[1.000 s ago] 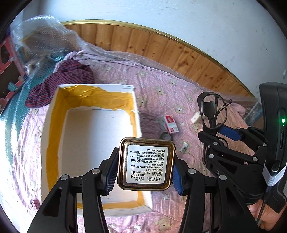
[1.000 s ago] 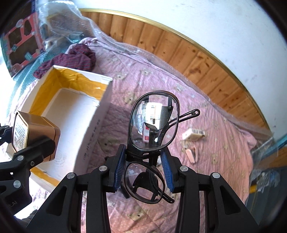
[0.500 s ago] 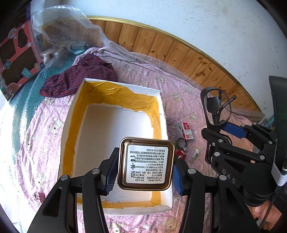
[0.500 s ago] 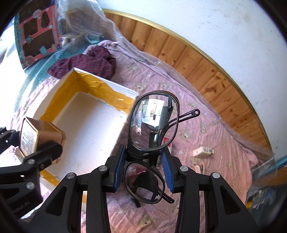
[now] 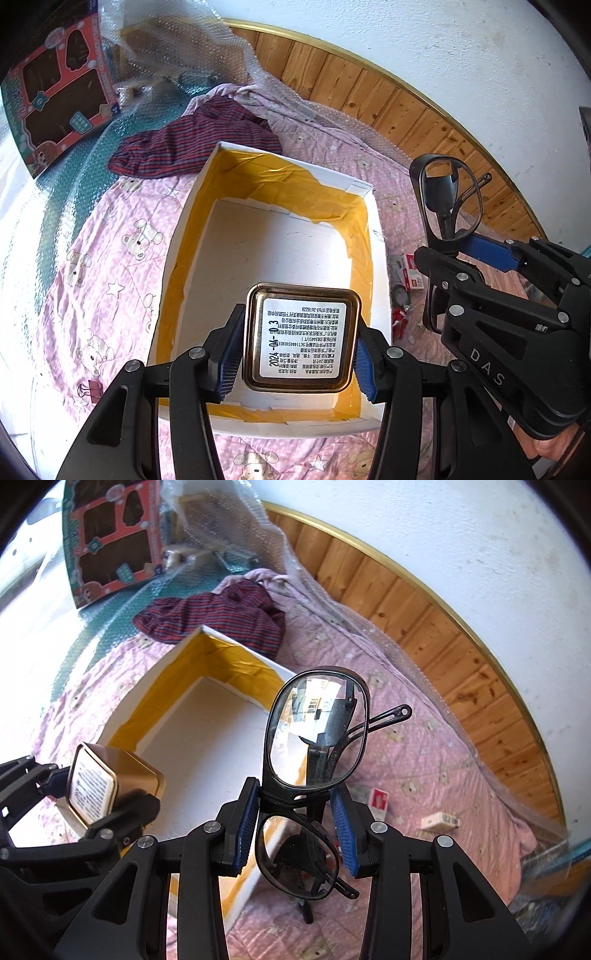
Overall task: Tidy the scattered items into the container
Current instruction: 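Move both tools over the box interior, holding tin and glasses, then open the left tool dropping the tin while the right tool releases the glasses into the box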
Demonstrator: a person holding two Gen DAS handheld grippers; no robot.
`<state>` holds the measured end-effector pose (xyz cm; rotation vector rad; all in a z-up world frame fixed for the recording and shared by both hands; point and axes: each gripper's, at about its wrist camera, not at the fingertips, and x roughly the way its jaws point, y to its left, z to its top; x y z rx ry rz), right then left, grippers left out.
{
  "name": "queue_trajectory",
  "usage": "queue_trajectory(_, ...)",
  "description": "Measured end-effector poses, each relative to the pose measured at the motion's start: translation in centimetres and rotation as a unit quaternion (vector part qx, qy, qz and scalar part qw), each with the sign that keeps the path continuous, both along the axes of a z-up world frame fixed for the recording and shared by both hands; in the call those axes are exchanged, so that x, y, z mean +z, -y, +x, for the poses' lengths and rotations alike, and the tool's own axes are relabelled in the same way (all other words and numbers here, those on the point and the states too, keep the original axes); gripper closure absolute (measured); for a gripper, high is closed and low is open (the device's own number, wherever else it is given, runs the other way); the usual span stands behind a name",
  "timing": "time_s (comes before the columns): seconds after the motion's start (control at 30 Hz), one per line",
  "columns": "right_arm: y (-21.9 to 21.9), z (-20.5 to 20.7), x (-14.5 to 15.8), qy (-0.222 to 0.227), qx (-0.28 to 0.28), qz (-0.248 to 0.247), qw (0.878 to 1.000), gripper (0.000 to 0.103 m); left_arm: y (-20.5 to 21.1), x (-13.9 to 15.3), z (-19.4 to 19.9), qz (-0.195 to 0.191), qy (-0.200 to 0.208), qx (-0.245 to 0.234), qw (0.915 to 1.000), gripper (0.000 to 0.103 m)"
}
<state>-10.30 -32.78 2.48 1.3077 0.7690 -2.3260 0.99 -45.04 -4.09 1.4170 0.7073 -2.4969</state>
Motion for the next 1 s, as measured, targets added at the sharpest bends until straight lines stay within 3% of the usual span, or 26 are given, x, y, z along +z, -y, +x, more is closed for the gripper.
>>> queue_trajectory(0.57, 2.7, -1.3, -3.0, 0.039, 0.028, -0.006, 0.999, 0.062, 0.5, -2.4, -0.5, 0.006, 0.046, 0.005, 0.9989, 0.05)
queue_trajectory(1.0, 2.8, -4.2, -7.2, 0.12, 0.032, -0.04, 0.991, 0.062, 0.7, -5.3, -2.7, 0.009, 0.095, -0.001, 0.9954, 0.05)
